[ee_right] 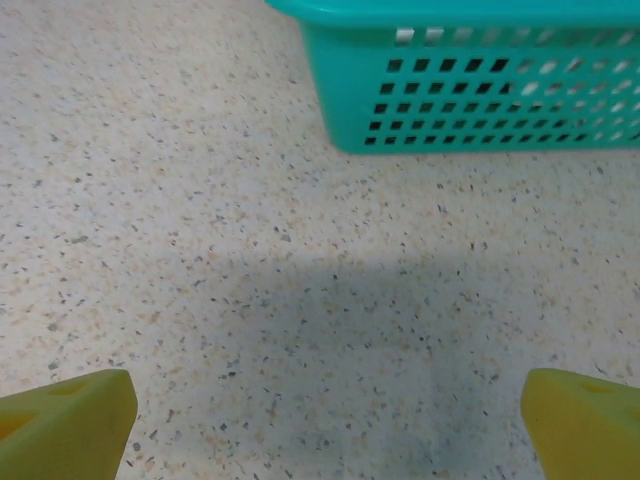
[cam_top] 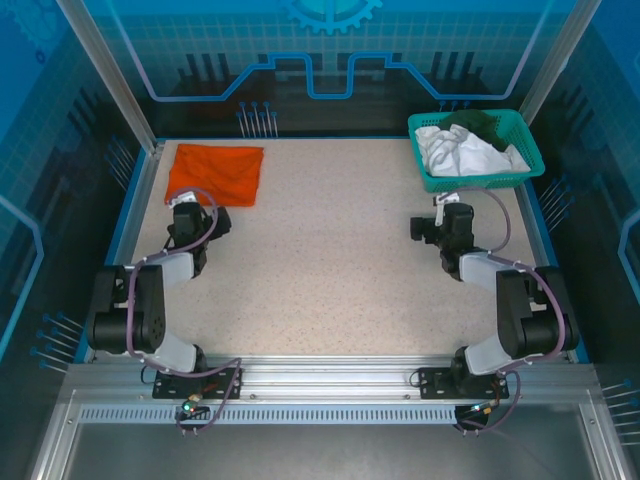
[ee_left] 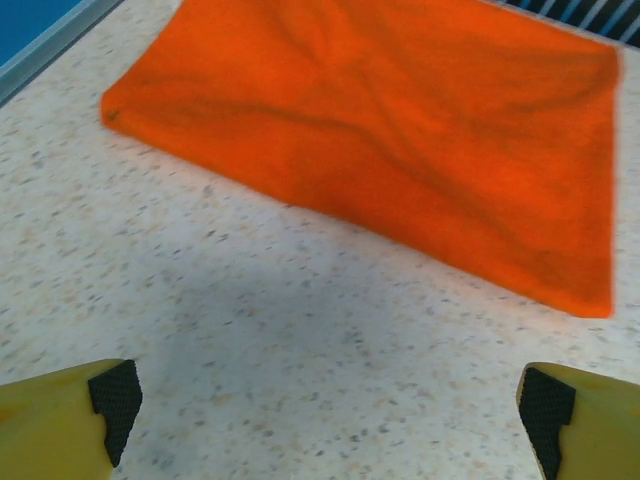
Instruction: Fold and stack the t-shirts
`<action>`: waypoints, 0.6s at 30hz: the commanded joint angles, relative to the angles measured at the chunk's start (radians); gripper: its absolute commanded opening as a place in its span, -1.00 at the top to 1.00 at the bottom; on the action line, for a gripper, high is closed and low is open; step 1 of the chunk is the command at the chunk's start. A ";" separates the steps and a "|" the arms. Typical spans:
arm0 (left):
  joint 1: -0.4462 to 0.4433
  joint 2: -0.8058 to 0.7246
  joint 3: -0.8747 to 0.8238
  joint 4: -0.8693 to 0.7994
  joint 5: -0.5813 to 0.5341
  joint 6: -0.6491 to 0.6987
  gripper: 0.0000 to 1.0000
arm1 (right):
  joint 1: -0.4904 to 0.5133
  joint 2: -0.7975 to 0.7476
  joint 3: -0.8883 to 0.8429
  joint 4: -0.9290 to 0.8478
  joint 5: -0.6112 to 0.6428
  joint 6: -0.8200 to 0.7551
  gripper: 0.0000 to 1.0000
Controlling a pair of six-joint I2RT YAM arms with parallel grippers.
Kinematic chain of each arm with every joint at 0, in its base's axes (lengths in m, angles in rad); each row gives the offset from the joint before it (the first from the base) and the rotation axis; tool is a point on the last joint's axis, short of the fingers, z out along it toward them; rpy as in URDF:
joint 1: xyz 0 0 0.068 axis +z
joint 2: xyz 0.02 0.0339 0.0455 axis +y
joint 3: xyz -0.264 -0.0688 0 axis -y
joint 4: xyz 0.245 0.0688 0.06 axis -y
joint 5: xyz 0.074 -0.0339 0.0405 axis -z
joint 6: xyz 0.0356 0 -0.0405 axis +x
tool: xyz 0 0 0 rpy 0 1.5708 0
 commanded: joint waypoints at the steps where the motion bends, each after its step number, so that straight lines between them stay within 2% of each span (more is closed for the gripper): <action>1: 0.003 -0.068 -0.116 0.188 0.111 0.060 -0.98 | -0.011 -0.034 -0.111 0.234 -0.060 -0.042 -1.00; 4: 0.002 -0.106 -0.238 0.375 0.109 0.062 -0.98 | -0.012 -0.055 -0.191 0.352 -0.047 -0.034 -1.00; 7: -0.015 -0.104 -0.269 0.437 0.095 0.079 -0.98 | -0.003 -0.057 -0.232 0.425 -0.047 -0.049 -1.00; 11: -0.057 -0.042 -0.260 0.490 0.136 0.146 -0.98 | 0.011 -0.030 -0.266 0.500 -0.159 -0.114 -1.00; 13: -0.060 0.021 -0.262 0.551 0.114 0.145 -0.98 | 0.026 -0.021 -0.246 0.472 -0.182 -0.143 -1.00; 16: -0.091 0.028 -0.230 0.499 0.045 0.166 -0.98 | 0.020 -0.021 -0.243 0.472 -0.174 -0.129 -1.00; 18: -0.092 0.023 -0.226 0.485 0.048 0.164 -0.98 | 0.013 -0.019 -0.246 0.478 -0.146 -0.109 -1.00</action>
